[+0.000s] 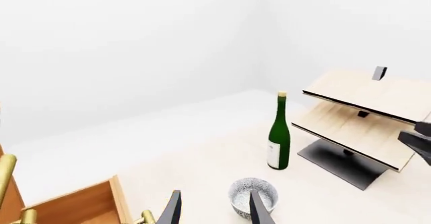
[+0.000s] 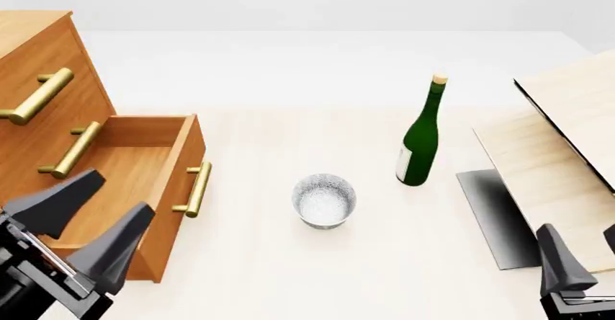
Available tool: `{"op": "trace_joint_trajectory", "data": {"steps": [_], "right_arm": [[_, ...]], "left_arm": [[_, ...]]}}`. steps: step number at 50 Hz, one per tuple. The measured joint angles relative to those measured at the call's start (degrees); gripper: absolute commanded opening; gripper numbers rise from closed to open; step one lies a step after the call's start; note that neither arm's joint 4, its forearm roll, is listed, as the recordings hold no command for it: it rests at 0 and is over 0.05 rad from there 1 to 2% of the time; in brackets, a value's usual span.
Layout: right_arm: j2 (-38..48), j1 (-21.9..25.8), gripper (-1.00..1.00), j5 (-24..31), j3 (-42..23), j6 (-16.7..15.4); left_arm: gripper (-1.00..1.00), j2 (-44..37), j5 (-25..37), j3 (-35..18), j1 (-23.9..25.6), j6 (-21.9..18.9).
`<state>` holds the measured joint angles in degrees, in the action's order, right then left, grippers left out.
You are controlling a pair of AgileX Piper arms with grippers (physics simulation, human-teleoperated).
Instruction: Put the bowl in the bottom drawer of the cabinet.
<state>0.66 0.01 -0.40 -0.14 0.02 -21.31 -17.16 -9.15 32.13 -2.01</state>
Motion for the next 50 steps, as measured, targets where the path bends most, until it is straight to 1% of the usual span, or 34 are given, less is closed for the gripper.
{"op": "trace_joint_trajectory", "data": {"steps": [6,13,18,26,36,42,50], "right_arm": [[0.0,0.0,1.0,0.0,0.0,0.0],[-0.1,0.0,1.0,0.1,0.0,0.0],[-0.1,0.0,1.0,0.1,0.0,0.0],[-0.1,0.0,1.0,0.1,0.0,0.0],[-0.1,0.0,1.0,0.1,0.0,0.0],[-0.1,0.0,1.0,0.1,0.0,0.0],[-0.1,0.0,1.0,0.1,0.0,0.0]], "left_arm": [[1.0,-6.3,-4.1,-2.2,2.4,-0.3],[1.0,-14.0,-7.6,-6.1,5.3,-1.2],[1.0,-19.1,-8.9,-9.3,7.0,-2.0],[1.0,-26.0,-9.8,-14.0,9.6,-1.7],[1.0,-30.7,-7.4,-19.8,11.5,-0.6],[1.0,-32.8,-4.2,-23.5,13.5,-1.0],[1.0,-35.2,0.5,-28.6,15.9,0.4]]}}
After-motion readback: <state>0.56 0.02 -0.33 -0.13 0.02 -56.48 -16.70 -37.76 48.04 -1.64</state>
